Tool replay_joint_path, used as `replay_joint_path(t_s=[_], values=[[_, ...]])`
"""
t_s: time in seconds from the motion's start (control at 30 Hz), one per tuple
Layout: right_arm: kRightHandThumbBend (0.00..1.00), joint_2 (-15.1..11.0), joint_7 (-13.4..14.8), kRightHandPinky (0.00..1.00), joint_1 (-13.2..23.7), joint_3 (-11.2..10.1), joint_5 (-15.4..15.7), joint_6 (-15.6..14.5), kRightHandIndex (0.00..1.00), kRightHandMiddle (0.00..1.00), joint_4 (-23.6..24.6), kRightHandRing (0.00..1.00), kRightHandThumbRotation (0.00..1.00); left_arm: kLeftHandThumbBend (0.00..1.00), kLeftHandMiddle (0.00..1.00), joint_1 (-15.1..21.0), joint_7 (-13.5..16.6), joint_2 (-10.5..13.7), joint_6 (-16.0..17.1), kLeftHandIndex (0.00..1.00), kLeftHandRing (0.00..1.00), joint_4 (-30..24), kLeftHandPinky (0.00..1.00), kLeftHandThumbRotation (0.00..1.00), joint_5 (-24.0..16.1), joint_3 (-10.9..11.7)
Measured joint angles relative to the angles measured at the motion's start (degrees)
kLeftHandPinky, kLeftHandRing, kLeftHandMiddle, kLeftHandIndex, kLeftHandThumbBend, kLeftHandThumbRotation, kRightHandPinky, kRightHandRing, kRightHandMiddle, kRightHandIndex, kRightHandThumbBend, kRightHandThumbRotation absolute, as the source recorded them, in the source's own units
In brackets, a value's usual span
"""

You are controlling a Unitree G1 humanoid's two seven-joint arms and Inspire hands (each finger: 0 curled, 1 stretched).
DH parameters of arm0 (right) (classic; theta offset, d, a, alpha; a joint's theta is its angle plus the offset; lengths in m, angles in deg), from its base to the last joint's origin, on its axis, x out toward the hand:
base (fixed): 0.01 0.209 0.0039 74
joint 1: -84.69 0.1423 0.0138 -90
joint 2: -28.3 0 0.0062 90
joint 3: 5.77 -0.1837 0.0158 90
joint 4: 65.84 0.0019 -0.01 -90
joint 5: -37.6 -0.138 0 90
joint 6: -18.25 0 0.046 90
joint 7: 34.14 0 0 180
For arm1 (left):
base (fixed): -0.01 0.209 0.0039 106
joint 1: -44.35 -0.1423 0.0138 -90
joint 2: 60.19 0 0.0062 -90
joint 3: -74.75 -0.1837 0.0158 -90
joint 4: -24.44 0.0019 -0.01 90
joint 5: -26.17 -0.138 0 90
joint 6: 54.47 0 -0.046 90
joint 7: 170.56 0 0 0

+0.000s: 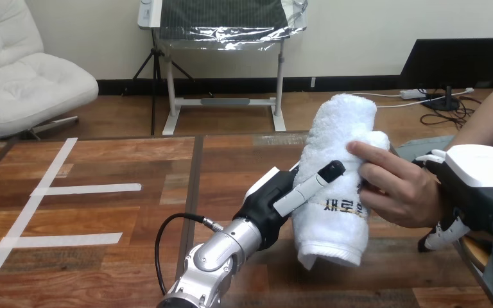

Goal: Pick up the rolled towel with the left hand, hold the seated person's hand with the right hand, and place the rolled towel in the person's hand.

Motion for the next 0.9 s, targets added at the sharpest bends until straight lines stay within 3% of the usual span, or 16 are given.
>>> replay_joint_path(t_s=[0.63,0.9], values=[[0.93,0.1,-0.1,0.84,-1.4,-0.6,-2.2,-0.3,0.86,0.94,4.7,0.94,0.00,1.00,1.00,0.0,0.8,0.0,1.4,1.00,1.00,-0.2,1.00,0.77,0.7,0.6],[0.93,0.9,0.0,0.82,-3.0,-2.6,-2.9,-1.0,0.85,0.93,9.3,0.93,0.00,0.84,1.00,0.0,4.7,-0.1,4.0,1.00,1.00,-1.2,1.00,0.90,0.9,1.3]])
